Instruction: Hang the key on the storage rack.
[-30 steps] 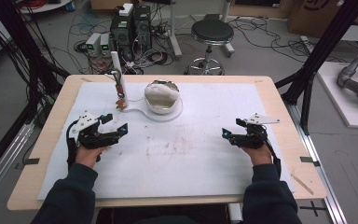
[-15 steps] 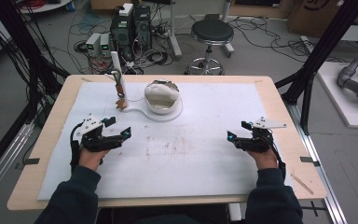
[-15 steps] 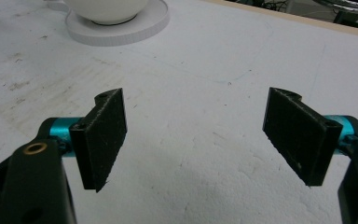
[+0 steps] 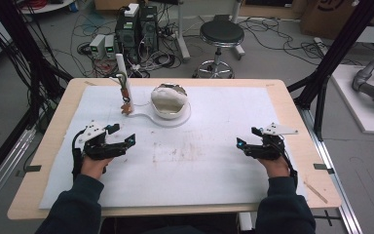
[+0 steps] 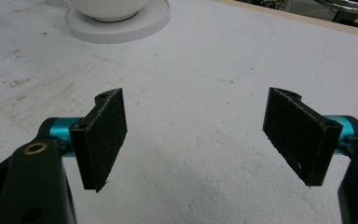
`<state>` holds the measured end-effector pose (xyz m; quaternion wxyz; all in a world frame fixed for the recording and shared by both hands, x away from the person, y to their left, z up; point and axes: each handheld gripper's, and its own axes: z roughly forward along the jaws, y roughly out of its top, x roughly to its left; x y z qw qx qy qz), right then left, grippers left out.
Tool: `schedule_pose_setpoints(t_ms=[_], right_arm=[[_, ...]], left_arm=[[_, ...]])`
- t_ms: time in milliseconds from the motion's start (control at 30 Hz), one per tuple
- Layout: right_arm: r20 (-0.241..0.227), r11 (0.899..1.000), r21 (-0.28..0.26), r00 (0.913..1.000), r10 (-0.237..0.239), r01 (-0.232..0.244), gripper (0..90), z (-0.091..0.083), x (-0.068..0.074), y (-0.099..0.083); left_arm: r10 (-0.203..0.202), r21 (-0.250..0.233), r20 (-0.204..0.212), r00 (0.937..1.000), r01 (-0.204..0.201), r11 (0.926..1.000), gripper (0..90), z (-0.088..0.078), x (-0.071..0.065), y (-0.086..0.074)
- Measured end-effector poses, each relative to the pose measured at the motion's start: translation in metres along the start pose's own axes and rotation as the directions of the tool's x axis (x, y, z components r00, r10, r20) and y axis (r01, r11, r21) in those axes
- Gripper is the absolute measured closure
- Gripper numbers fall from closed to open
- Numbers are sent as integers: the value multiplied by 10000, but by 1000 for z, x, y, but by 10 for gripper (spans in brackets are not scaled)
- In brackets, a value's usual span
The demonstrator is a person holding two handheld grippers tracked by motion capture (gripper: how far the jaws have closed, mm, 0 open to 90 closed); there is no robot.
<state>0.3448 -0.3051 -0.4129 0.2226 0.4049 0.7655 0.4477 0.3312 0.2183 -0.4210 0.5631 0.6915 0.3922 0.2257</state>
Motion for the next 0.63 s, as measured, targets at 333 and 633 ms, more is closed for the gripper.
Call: schedule_pose_setpoints(t_ms=[333, 633], right_arm=[[-51, 10000, -30, 10000, -26, 26, 218, 0, 1, 0], [-68, 10000, -5, 10000, -14, 14, 219, 1, -3, -1]], left_arm=[[-12, 8, -64, 10000, 12, 10000, 191, 0, 2, -1], [-70, 69, -124, 9999, 71, 10000, 191, 1, 4, -2]])
